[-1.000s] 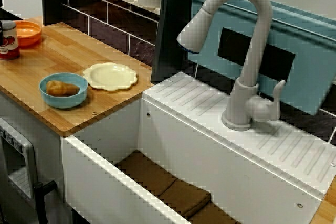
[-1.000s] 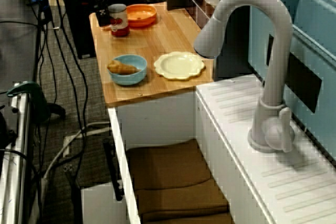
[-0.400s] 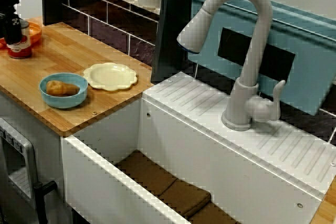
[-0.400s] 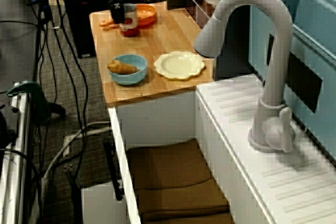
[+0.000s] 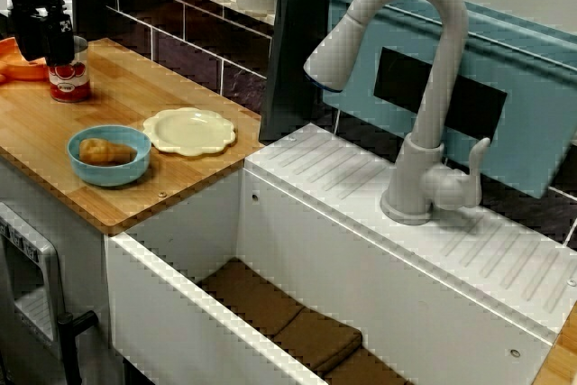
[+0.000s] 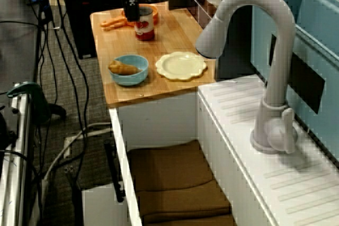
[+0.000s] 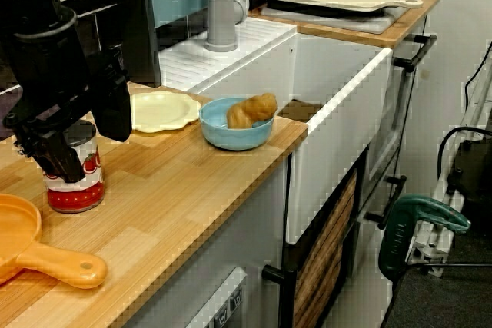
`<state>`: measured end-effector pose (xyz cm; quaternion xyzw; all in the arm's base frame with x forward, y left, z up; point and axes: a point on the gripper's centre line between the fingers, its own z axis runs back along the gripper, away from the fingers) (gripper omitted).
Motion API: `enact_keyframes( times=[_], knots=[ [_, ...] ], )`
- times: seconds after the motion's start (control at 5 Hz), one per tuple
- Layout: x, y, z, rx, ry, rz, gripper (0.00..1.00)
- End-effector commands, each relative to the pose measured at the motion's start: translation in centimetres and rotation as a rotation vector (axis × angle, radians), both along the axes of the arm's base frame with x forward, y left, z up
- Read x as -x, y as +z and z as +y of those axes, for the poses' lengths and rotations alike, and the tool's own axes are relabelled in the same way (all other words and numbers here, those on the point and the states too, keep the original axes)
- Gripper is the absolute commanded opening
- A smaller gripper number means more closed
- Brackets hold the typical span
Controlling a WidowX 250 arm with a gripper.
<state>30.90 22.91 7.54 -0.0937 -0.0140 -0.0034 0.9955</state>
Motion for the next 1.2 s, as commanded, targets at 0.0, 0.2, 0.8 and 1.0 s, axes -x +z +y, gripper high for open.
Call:
enact_keyframes(
  times=[0.0, 0.2, 0.8, 1.0],
  knots=[
    [0.2, 2.8, 0.8, -0.025, 0.013, -0.066, 1.0],
    [0.7, 3.5, 1.5, -0.021, 0.025, -0.076, 1.0],
    [2.9, 4.1, 5.1, -0.054, 0.114, -0.114, 1.0],
    [3.0, 4.0, 5.1, -0.071, 0.136, -0.13, 1.0]
  ],
)
